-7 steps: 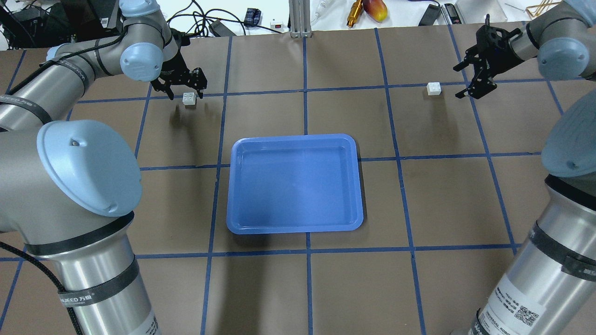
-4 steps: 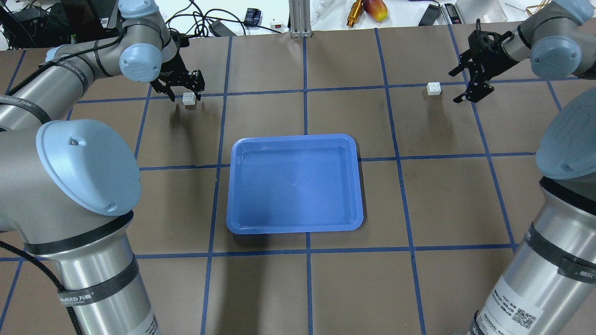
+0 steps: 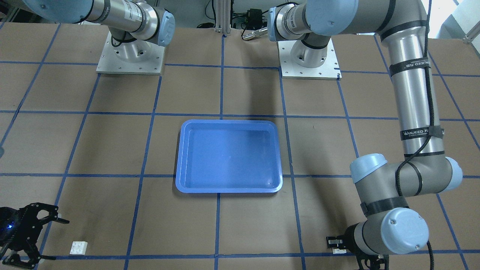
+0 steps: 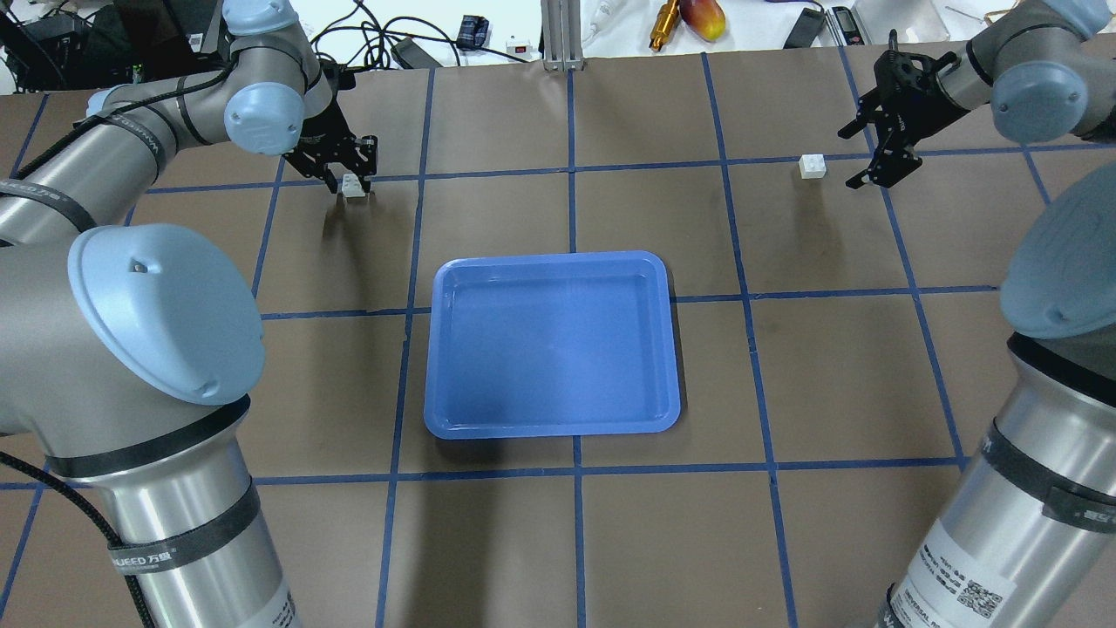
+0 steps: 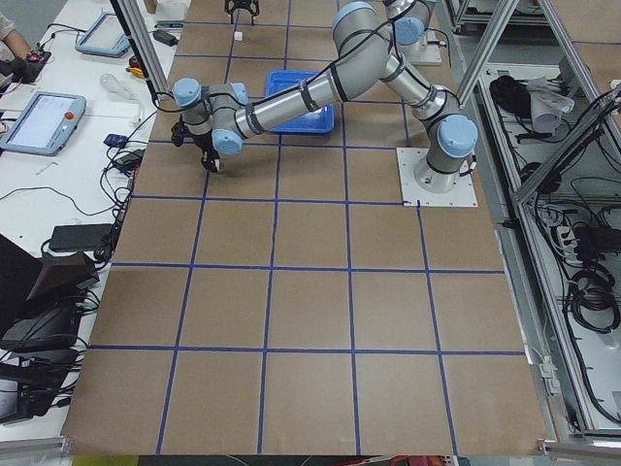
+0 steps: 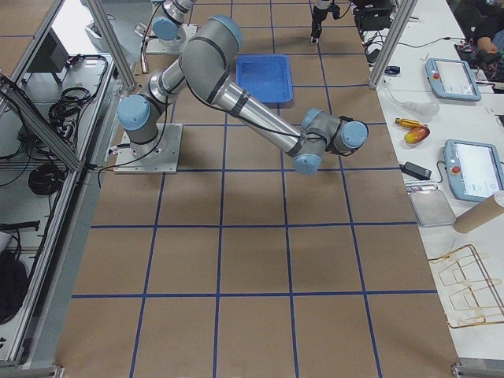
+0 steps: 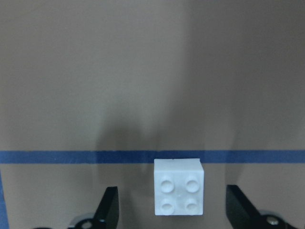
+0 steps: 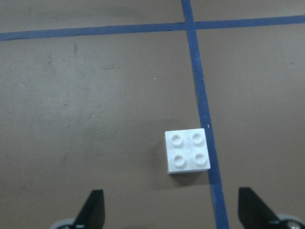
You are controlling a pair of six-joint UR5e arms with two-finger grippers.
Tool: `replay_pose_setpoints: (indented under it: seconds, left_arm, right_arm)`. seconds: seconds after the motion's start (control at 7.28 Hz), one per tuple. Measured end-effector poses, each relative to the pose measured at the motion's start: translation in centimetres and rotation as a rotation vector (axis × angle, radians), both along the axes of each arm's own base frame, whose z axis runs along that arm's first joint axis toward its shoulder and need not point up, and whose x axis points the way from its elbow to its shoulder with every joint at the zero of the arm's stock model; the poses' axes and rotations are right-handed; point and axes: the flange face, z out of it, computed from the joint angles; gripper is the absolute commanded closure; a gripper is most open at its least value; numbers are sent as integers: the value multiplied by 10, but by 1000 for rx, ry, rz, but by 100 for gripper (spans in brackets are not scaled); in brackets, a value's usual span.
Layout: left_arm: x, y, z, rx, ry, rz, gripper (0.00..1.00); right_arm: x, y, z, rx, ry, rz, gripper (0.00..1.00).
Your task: Assemble white blocks and place on blue tray
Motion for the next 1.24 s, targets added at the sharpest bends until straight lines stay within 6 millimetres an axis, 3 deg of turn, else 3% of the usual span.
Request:
replay_pose_setpoints:
  seconds: [0.27,0.55,0.69,0.96,1.24]
  left_arm:
    - [0,2,4,4,1,0,99]
    - [-11,13,35,17,22,-2,100]
    - [-30,26,58,26,59,-11,100]
    - [-83,84,93,71,95,-58,100]
    - [-141,167,97,108,88,-70,100]
  right_arm:
    - [0,-1,1,2,-2,-7,0]
    - [0,-1,0,10,-6,-23,0]
    - [1,-2,0,10,-10,-28,0]
    - [2,-2,1,6,-14,-31,0]
    - [1,-2,-1,4,-15,-27,0]
